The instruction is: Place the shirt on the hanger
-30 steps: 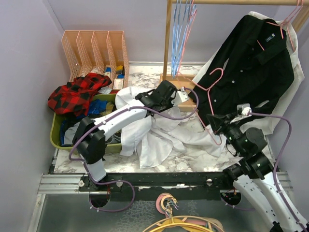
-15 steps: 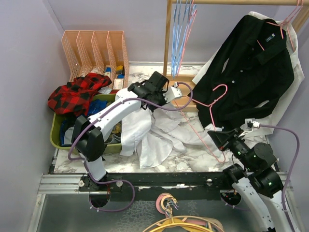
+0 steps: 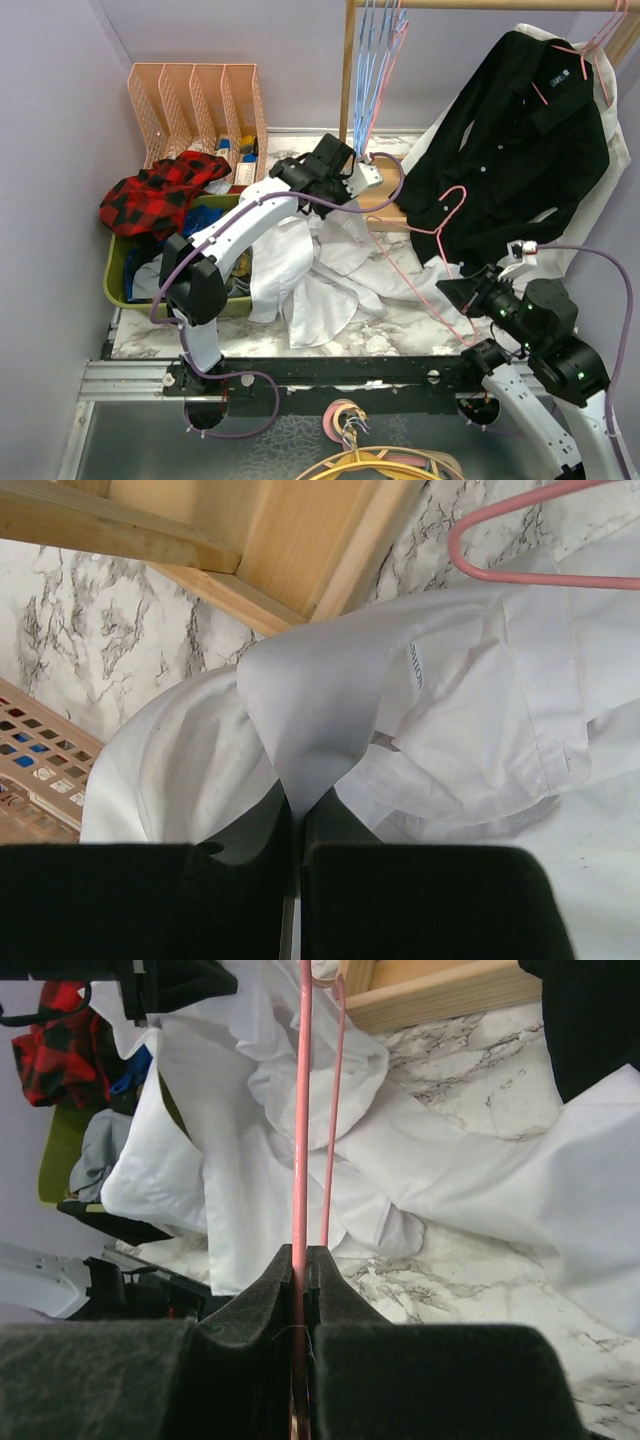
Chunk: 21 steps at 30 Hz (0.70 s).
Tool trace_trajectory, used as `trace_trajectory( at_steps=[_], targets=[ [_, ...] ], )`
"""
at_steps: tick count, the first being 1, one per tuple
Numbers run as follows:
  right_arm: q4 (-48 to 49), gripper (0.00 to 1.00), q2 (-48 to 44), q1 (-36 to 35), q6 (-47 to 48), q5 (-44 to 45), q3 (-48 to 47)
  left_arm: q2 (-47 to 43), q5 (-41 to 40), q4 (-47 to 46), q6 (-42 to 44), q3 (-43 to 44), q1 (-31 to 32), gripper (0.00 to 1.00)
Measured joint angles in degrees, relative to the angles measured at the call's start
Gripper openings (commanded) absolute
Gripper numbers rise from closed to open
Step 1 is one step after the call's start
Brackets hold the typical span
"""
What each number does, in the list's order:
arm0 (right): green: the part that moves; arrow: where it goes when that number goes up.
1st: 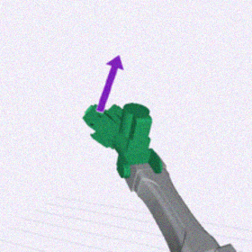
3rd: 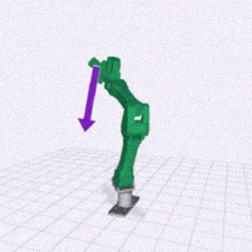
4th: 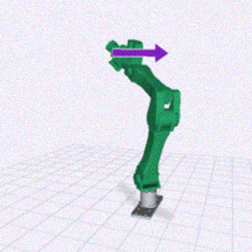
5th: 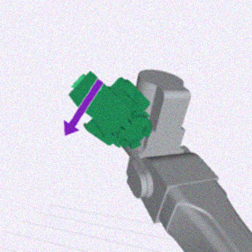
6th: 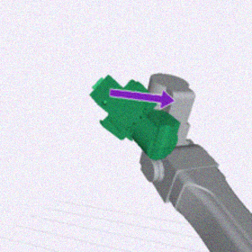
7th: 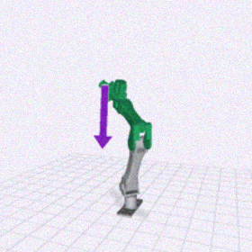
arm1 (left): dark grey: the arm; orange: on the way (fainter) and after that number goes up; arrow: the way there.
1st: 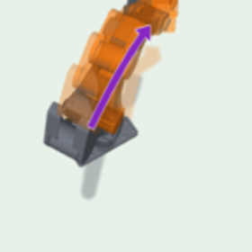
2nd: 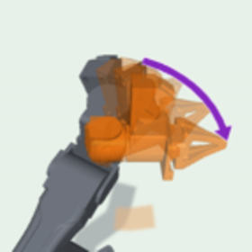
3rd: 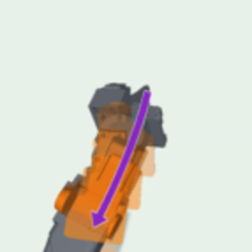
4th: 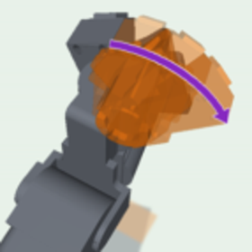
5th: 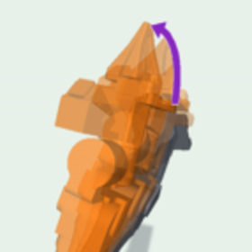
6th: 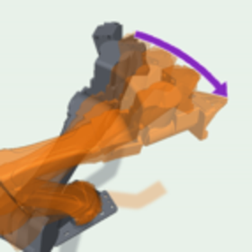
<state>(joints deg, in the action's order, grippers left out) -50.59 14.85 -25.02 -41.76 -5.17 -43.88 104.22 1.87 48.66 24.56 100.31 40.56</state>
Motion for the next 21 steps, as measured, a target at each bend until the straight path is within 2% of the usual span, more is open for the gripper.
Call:
trace_trajectory(
  at_steps=[10,21],
  targets=[
    [-0.3,0.02,-4.6,0.0,-1.7,-6.4,-1.7,1.8,-2.4,0.1,-2.2,1.6,0.0,0.02],
    [5.5,0.02,-1.3,0.0,-0.5,-10.5,0.7,1.7,-2.5,1.6,-2.8,1.6,0.1,0.02]
  ],
)
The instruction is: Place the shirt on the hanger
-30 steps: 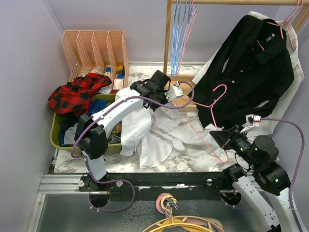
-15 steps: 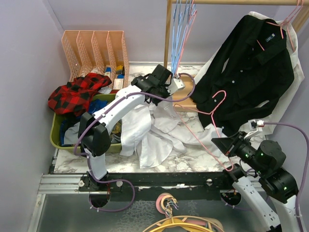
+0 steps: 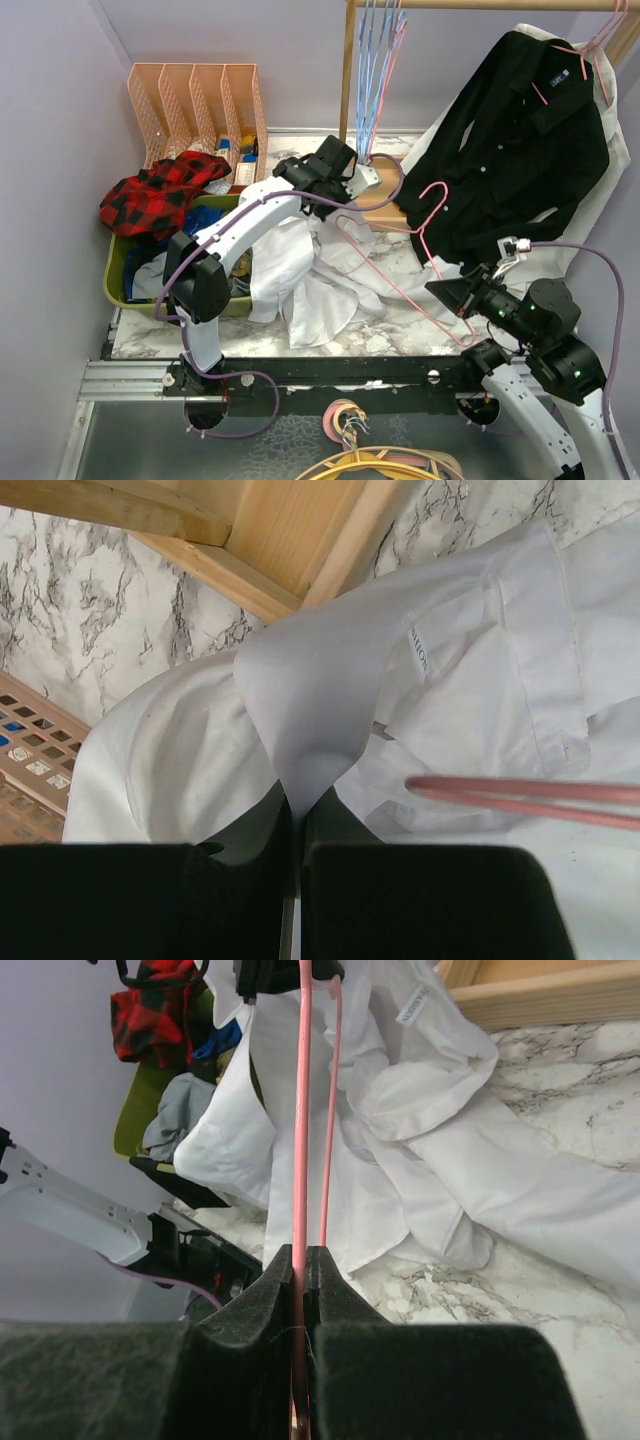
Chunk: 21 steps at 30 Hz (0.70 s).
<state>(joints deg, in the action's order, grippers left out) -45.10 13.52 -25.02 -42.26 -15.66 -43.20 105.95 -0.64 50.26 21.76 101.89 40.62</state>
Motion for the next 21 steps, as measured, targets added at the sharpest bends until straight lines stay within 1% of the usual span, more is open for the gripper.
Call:
trace_trajectory(
  at_steps=[4,9,12,21],
  targets=[
    [2.4,0.02,0.5,0.0,1.3,1.4,1.5,-0.7,0.0,1.7,0.3,0.0,0.3,0.02],
    [9.3,0.02,1.0,0.0,1.9,1.8,7.0,-2.4,0.4,4.3,1.1,0.2,0.7,0.03],
    [14.3,0.02,2.4,0.0,2.0,1.8,10.8,-3.0,1.4,6.1,1.2,1.9,1.0,0.03],
    [32.2,0.02,3.8,0.0,2.4,0.7,16.3,-4.7,2.1,8.1,1.7,5.0,3.6,0.03]
  ],
)
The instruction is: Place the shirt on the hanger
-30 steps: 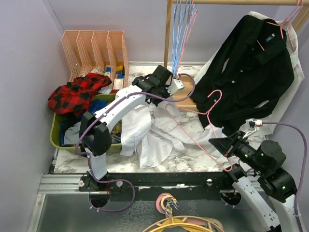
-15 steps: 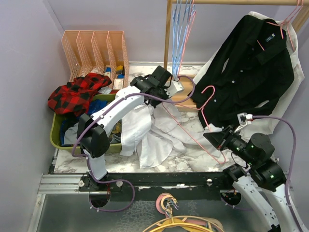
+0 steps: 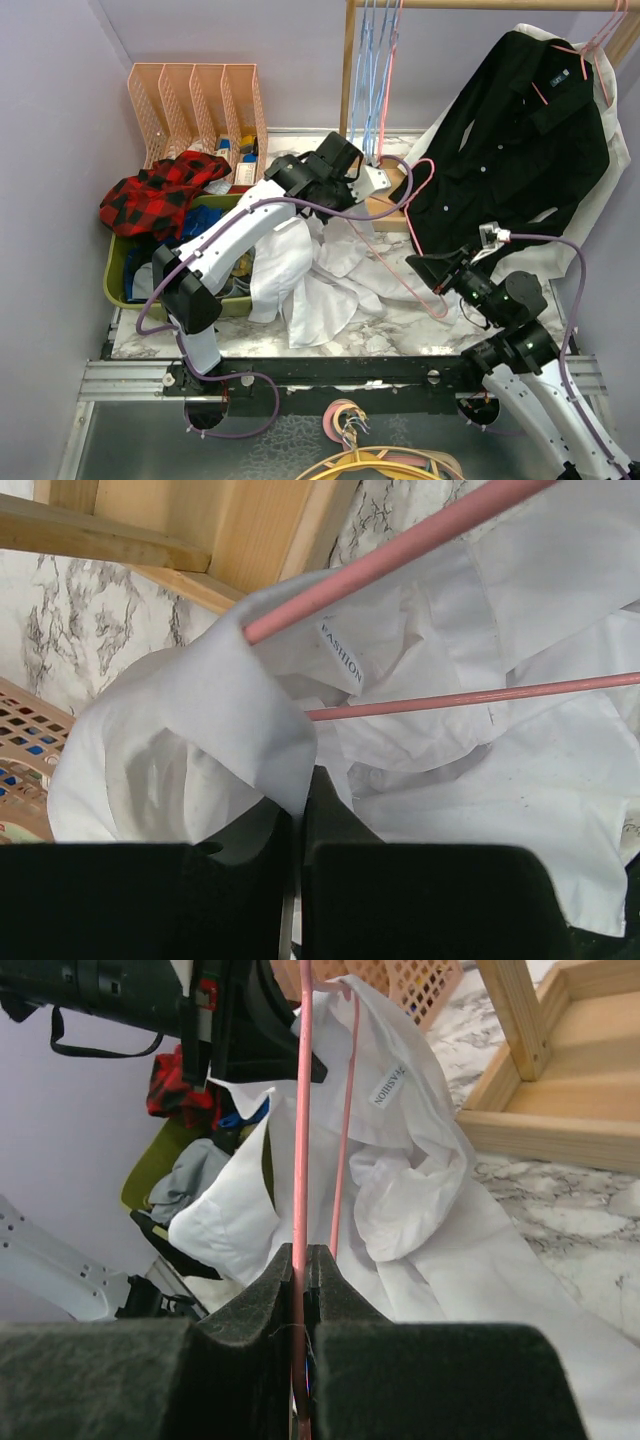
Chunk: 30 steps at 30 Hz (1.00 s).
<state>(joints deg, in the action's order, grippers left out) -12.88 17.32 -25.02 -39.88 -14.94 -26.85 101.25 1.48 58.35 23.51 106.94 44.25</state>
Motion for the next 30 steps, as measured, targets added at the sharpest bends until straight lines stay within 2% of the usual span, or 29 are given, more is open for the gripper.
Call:
trace_trajectory(
  at_steps=[5,14,22,30],
  targets=[
    [11.4,0.02,0.1,0.0,0.1,-2.6,5.9,0.0,-0.1,0.9,0.4,1.9,0.1,0.03],
    [30.5,0.02,8.1,0.0,-1.1,-8.4,13.3,0.0,-2.6,2.6,1.9,6.6,0.4,0.04],
    [50.9,0.02,23.5,0.0,-3.3,-14.0,16.8,-0.2,-2.6,3.6,2.1,5.2,0.6,0.04],
    [62.2,0.02,32.8,0.0,-1.3,-13.9,16.4,-0.9,-0.6,4.5,2.3,5.1,1.3,0.04]
  ],
)
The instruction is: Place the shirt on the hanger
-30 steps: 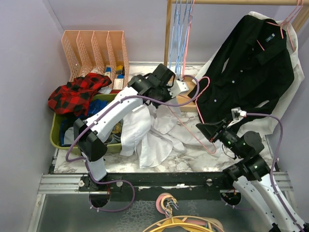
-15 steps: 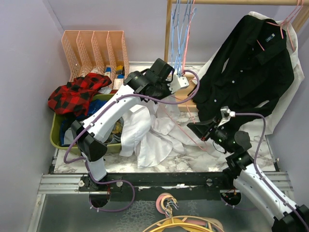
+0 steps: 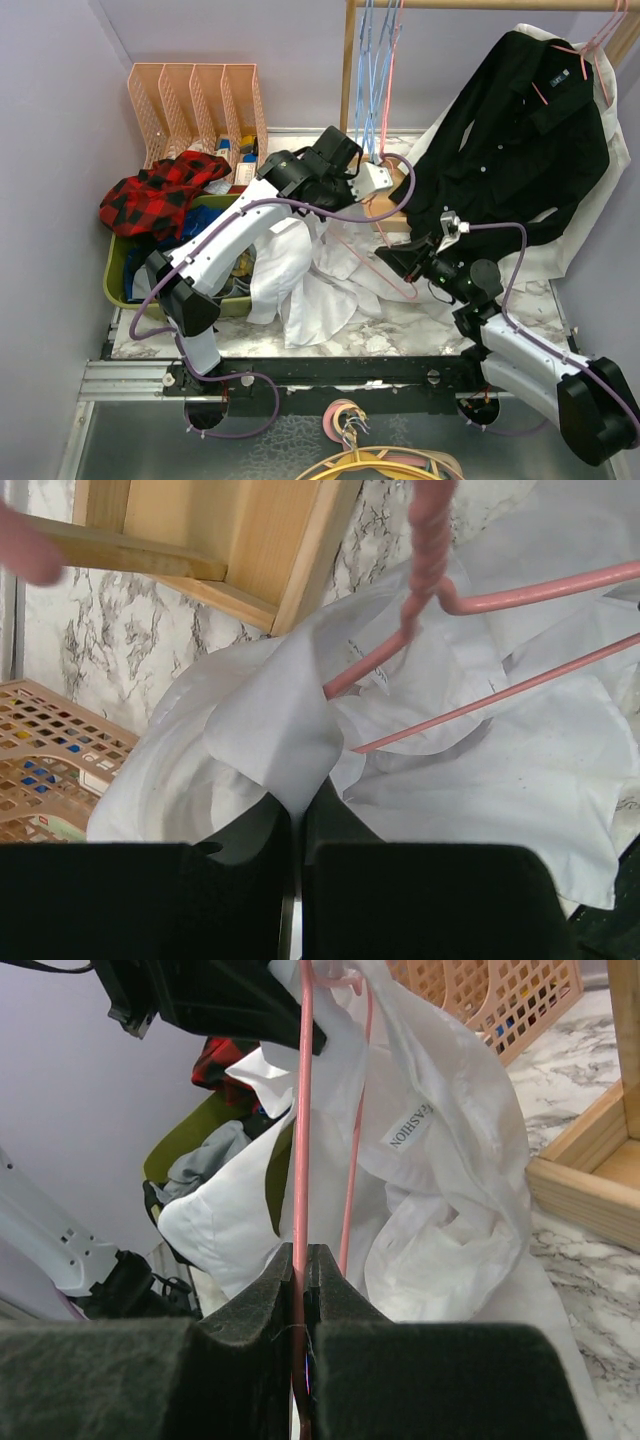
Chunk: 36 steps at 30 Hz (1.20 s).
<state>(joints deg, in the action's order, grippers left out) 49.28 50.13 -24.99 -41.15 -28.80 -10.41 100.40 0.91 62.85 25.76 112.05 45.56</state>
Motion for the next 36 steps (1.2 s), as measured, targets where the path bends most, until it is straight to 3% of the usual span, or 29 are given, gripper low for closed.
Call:
trace_trajectory(
  at_steps=[4,10,13,16,23,26,29,32,36],
  targets=[
    [1.2,0.02,0.8,0.0,2.0,1.0,-0.7,-0.2,0.7,0.8,0.8,0.0,0.5,0.06],
    [5.4,0.02,4.9,0.0,2.8,1.0,-0.7,-0.5,5.6,3.8,1.9,0.3,0.9,0.31],
    [8.4,0.02,9.0,0.0,2.6,1.0,-0.7,-0.5,7.1,4.7,2.3,0.7,1.5,0.49],
    [10.8,0.02,12.3,0.0,2.3,1.0,-0.7,-0.5,9.1,5.5,2.5,0.8,1.8,0.58],
    [18.6,0.02,21.4,0.0,0.3,1.0,-0.8,-0.8,22.2,9.7,4.1,1.0,0.4,0.65],
    [20.0,0.02,23.2,0.0,0.2,1.0,-0.9,-1.9,27.4,10.1,5.7,1.0,-3.7,0.84],
    [20.8,0.02,23.9,0.0,0.5,0.9,-1.7,-3.7,33.4,9.0,7.3,0.8,-12.9,0.95],
    [21.7,0.02,24.5,-0.1,1.0,0.8,-1.9,-5.9,38.1,5.0,7.7,-1.4,-21.7,0.96],
    [22.2,0.02,25.2,-0.1,2.1,0.0,-1.9,-5.7,44.1,2.0,7.8,-2.4,-22.3,0.95]
  ],
)
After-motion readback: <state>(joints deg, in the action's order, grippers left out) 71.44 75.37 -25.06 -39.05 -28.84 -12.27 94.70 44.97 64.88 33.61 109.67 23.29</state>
